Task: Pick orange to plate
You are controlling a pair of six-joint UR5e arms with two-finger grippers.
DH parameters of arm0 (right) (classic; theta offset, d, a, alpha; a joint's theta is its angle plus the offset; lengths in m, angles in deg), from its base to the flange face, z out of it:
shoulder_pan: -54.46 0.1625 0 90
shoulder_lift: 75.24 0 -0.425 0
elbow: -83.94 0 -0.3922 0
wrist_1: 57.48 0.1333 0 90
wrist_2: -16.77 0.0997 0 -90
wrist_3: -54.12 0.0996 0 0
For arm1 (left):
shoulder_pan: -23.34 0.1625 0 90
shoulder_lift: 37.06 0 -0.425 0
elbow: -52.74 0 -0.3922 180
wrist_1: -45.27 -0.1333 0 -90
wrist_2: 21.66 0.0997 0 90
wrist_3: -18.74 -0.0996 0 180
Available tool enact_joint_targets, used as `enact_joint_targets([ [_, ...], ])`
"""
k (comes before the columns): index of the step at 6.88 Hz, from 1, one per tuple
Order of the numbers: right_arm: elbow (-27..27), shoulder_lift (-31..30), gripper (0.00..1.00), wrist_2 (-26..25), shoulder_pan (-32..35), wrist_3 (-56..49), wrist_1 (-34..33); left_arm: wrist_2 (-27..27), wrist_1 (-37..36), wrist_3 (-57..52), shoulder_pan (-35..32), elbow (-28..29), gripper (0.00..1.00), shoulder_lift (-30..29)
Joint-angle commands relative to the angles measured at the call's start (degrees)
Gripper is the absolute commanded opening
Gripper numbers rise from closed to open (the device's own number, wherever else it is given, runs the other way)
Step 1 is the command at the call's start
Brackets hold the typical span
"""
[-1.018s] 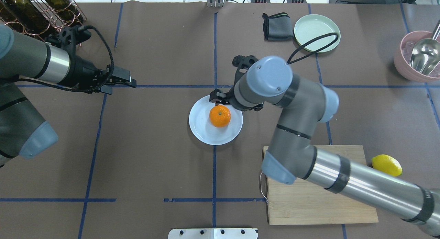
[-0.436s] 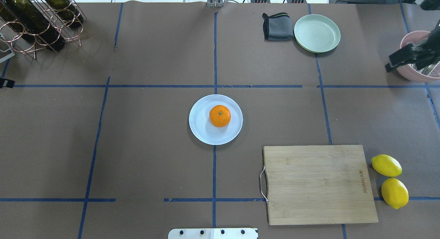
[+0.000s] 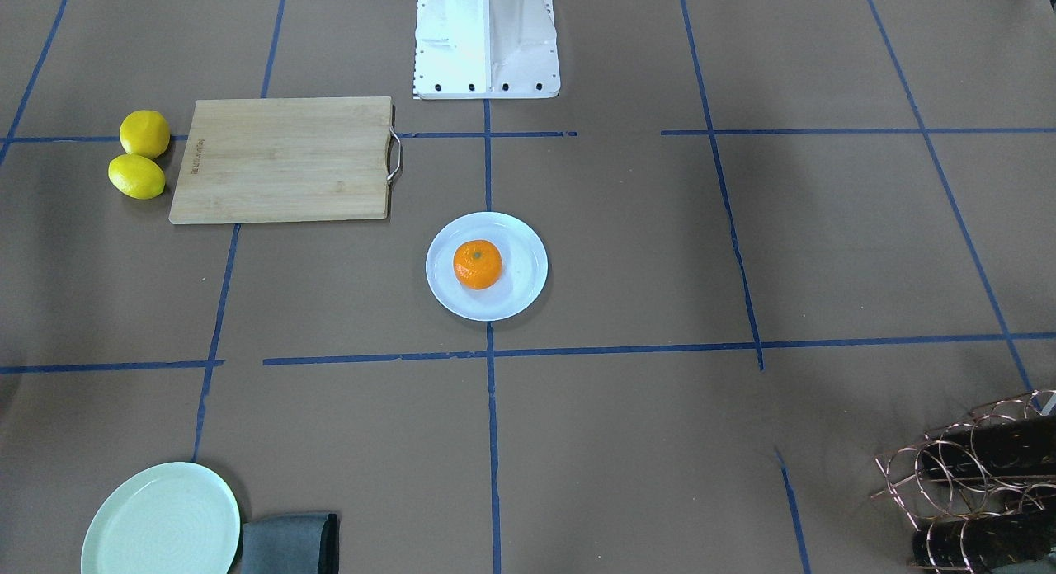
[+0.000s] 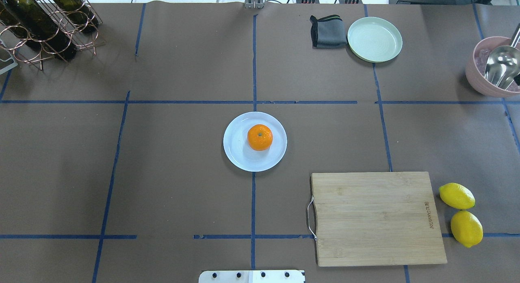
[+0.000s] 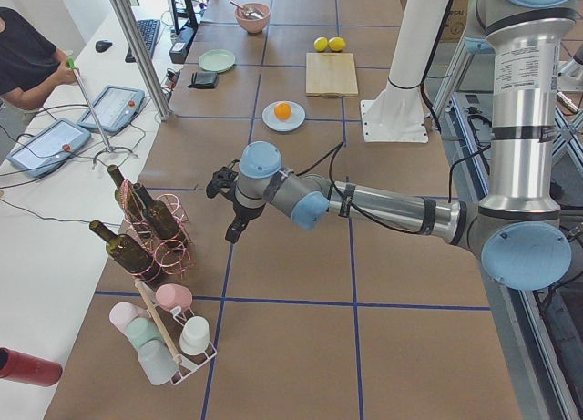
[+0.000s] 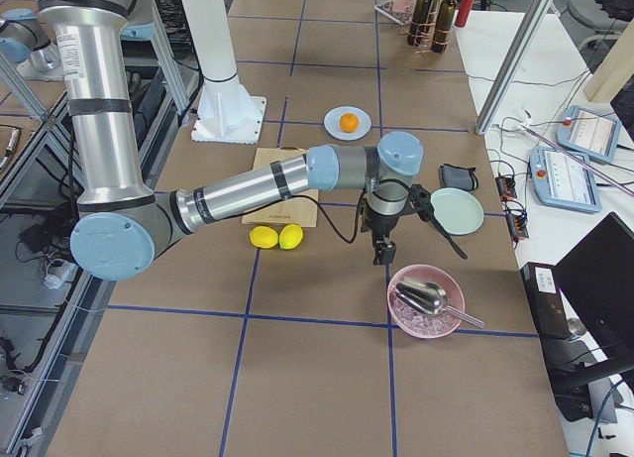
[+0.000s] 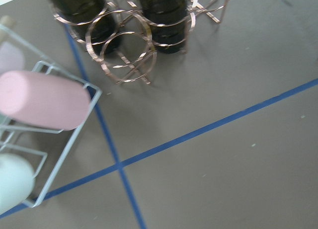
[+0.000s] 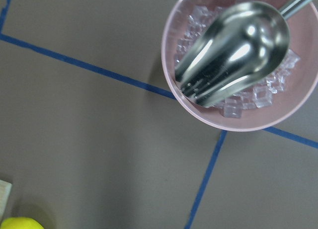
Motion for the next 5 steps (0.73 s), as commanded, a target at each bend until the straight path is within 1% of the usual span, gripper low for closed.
enact_joint_targets([
  [1, -3.3, -2.2, 1.0, 0.5, 3.6, -4.5, 0.7, -2.6, -11.3, -1.2, -1.2, -1.5, 1.0, -0.1],
  [2, -3.2, -2.7, 1.0, 0.3, 4.3, -4.0, 0.7, -2.6, -12.2, -0.7, -1.2, -1.6, 1.0, 0.6],
  [3, -5.6, -2.7, 1.0, 0.1, 4.2, -3.9, 0.8, -2.6, -15.8, -0.8, -1.2, -1.6, 1.0, 0.6],
  [4, -6.2, -1.7, 1.0, 0.1, 4.2, -3.4, 0.9, -2.8, -15.9, -1.2, -1.0, -0.7, 1.0, 0.6],
  [5, -5.4, -1.9, 1.0, 0.2, 4.2, -3.4, 0.8, -2.8, -15.8, -1.4, -0.8, -1.3, 1.0, 0.6],
])
